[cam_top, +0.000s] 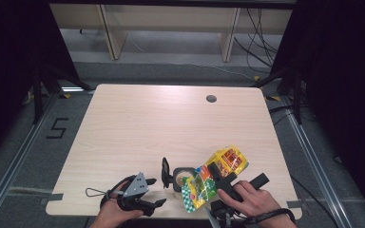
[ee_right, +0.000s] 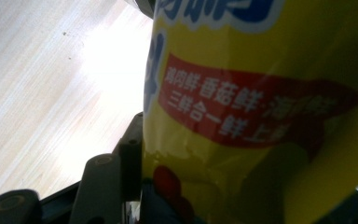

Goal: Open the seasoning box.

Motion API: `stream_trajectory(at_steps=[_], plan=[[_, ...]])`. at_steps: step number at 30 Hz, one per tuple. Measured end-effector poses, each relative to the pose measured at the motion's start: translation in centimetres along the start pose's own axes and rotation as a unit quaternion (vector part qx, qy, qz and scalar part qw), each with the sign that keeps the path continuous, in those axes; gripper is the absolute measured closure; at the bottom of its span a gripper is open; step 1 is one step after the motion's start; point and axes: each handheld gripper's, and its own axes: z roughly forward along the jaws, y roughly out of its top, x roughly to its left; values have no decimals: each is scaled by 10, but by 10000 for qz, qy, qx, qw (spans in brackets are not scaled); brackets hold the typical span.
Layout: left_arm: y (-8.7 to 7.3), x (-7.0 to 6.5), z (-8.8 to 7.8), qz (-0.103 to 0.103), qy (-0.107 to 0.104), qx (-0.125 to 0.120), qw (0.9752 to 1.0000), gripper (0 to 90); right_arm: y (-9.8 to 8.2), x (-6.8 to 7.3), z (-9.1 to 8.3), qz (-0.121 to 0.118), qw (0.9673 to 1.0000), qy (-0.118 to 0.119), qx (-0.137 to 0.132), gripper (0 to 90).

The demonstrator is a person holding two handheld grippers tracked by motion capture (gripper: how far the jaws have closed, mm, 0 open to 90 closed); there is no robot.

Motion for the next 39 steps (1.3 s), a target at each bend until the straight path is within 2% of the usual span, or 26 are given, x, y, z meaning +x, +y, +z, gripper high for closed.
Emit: stream_trajectory(at_steps=[6, 8, 9, 11, 14, 15, 18, 19, 21, 24, 27, 29, 31, 34, 37, 39], plan=[[0, -1, 1, -52, -11, -66, 10000, 250, 0, 1, 0, 4, 10000, 19, -9, 486], [0, 0, 0, 12, -24, 31, 10000, 250, 0, 1, 0, 9, 10000, 41, -28, 486], [-1, 0, 0, 25, 7, -13, 10000, 250, 0, 1, 0, 8, 10000, 13, -26, 486], [0, -1, 1, -43, 0, -51, 10000, 250, 0, 1, 0, 9, 10000, 30, -22, 486], [0, 0, -1, 45, 23, 33, 10000, 250, 0, 1, 0, 7, 10000, 35, -15, 486], [-1, -1, 1, -42, -6, -62, 10000, 250, 0, 1, 0, 2, 10000, 39, -13, 486], [0, 1, 0, 41, 46, 36, 10000, 250, -1, 0, 0, -7, 10000, 40, -16, 486], [0, 1, 0, 17, -17, 35, 10000, 249, -1, 1, 0, 17, 10000, 34, -25, 486], [-1, -1, 0, -34, -1, -65, 10000, 249, -1, 0, 0, 1, 10000, 46, -25, 486], [0, 1, -1, 40, 52, 29, 10000, 248, -1, 0, 0, 5, 10000, 41, -24, 486], [0, 0, 0, -31, 8, -77, 10000, 247, -1, 0, 0, 9, 10000, 52, -24, 486], [1, 1, -1, 40, 75, -16, 10000, 245, -1, 0, 0, 1, 10000, 37, -19, 486], [0, 0, 0, -32, 12, -77, 10000, 245, -1, 0, 0, 11, 10000, 52, -20, 486], [1, 1, -1, 37, 70, -16, 10000, 244, -1, 0, 0, 17, 10000, 46, -29, 486], [0, 0, 0, -22, 5, -75, 10000, 244, -2, 0, 0, 2, 10000, 48, -21, 486], [1, 1, 0, 36, 71, -18, 10000, 243, -2, 0, 0, 47, 10000, 22, -24, 486]])
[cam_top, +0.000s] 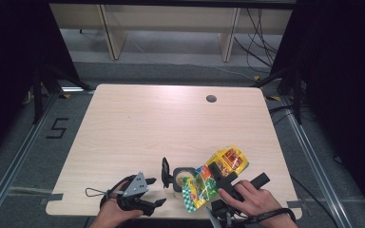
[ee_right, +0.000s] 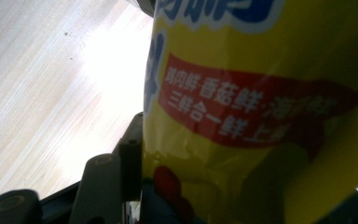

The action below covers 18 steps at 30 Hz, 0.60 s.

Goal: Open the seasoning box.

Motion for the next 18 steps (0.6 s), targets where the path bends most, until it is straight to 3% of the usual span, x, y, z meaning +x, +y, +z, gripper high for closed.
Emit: stream_trajectory(at_steps=[3, 9, 18], plan=[[-1, -1, 1, -67, -58, -64, 9999, 242, -1, 0, 0, -4, 10000, 7, 23, 486], [-1, 0, -1, 31, -31, 2, 10000, 243, 0, 0, 0, -22, 10000, -18, 30, 486], [-1, -1, 0, -116, -39, -51, 9999, 242, -1, -1, 0, -35, 10000, 5, 31, 486]])
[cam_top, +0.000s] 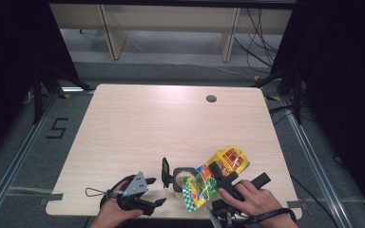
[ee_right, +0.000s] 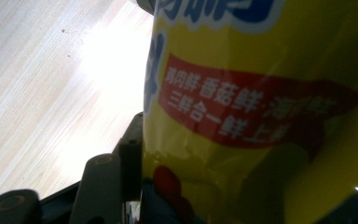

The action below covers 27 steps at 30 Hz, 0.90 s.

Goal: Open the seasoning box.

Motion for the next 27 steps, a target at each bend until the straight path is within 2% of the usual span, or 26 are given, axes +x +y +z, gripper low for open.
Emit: stream_trajectory(at_steps=[3, 5, 7, 8, 9, 10, 13, 15, 18, 19, 21, 25, 27], plan=[[0, 1, 0, 84, -39, 4, 10000, 242, 0, 0, 0, 24, 10000, -11, 2, 486], [0, 0, 0, -8, 8, -16, 10000, 242, 0, 0, 0, 30, 10000, -19, 7, 486], [0, 1, -1, 43, -52, 53, 10000, 242, 0, 0, 0, 28, 10000, -10, 10, 486], [-1, 0, 0, 45, -22, -42, 10000, 242, 0, 0, 0, 27, 10000, -6, 13, 486], [0, 1, 0, 114, -25, -40, 9999, 242, 0, 0, 0, 10, 10000, -19, 13, 486], [1, 1, -1, 42, -43, 51, 10000, 242, 1, 1, 0, -24, 10000, -26, 23, 486], [-1, 0, 0, 49, -27, -45, 10000, 242, 1, 1, 0, 7, 10000, -20, -13, 486], [1, 1, -1, 60, -35, 48, 10000, 242, 2, 0, -1, -10, 10000, -24, -5, 486], [0, 1, -1, 74, 17, -11, 10000, 242, 2, 0, 0, -11, 10000, -14, -7, 486], [0, 1, -1, 111, 15, 38, 9999, 242, 3, 0, -1, -34, 10000, -10, -12, 486], [1, 1, -1, 26, -18, 17, 10000, 242, 4, 0, -1, -48, 10000, -22, -49, 486], [0, 2, -1, 114, 7, 55, 9999, 242, 4, 1, 0, -28, 10000, -11, -54, 486], [1, 1, -1, 30, -19, 20, 10000, 242, 3, 1, 0, -41, 10000, -5, -42, 486]])
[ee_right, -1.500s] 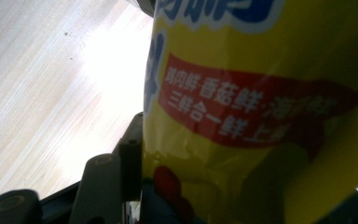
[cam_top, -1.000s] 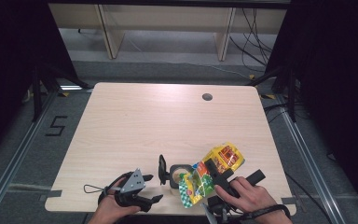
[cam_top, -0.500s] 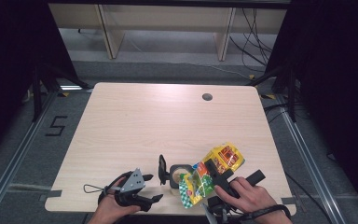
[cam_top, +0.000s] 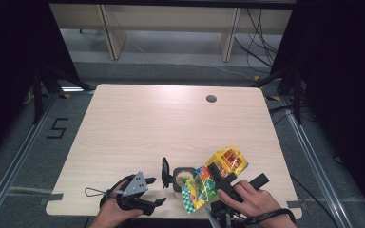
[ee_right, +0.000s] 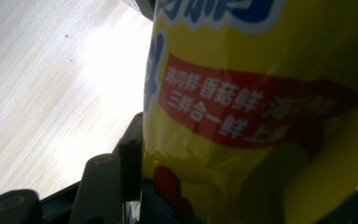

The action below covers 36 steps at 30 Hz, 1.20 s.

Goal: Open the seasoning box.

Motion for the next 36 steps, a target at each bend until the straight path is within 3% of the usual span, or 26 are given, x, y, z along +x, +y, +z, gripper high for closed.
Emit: stream_trajectory(at_steps=[4, 6, 8, 17, 20, 23, 27, 28, 32, 33, 34, 36], plan=[[0, 1, -1, 66, 30, 51, 10000, 242, -1, 0, 0, 21, 10000, 22, 13, 486], [0, 0, 0, 2, 12, -8, 10000, 242, -1, 0, 0, 25, 10000, 27, 7, 486], [0, 1, -2, 106, 37, 48, 9999, 242, -1, 0, 0, 24, 10000, 21, 17, 486], [0, 1, 0, 15, 28, -23, 10000, 242, 0, -1, -1, -50, 9999, -66, 116, 487], [0, 1, -1, 85, 34, 59, 9999, 243, 6, 1, 0, -90, 9999, -63, 10, 493], [0, 1, -1, 41, 28, -5, 10000, 242, 6, 2, 2, -83, 10000, -47, -15, 496], [1, 2, 0, 112, -5, -13, 9999, 242, 3, 0, 0, -58, 9999, -66, 63, 498], [0, 1, 0, 19, 7, -9, 10000, 242, 3, 0, 0, -59, 9999, -70, 45, 498], [0, 1, -1, 69, 39, 47, 10000, 242, 5, 1, 0, -71, 10000, -36, 3, 499], [0, 0, 0, -31, 9, -40, 10000, 242, 5, 1, 0, -59, 10000, -42, -8, 498], [0, 1, -2, 107, 46, 57, 9999, 242, 4, 1, 0, -61, 10000, -47, 9, 499], [0, 0, -1, 47, 20, 8, 10000, 243, 3, 0, 0, -80, 10000, -32, 38, 499]])
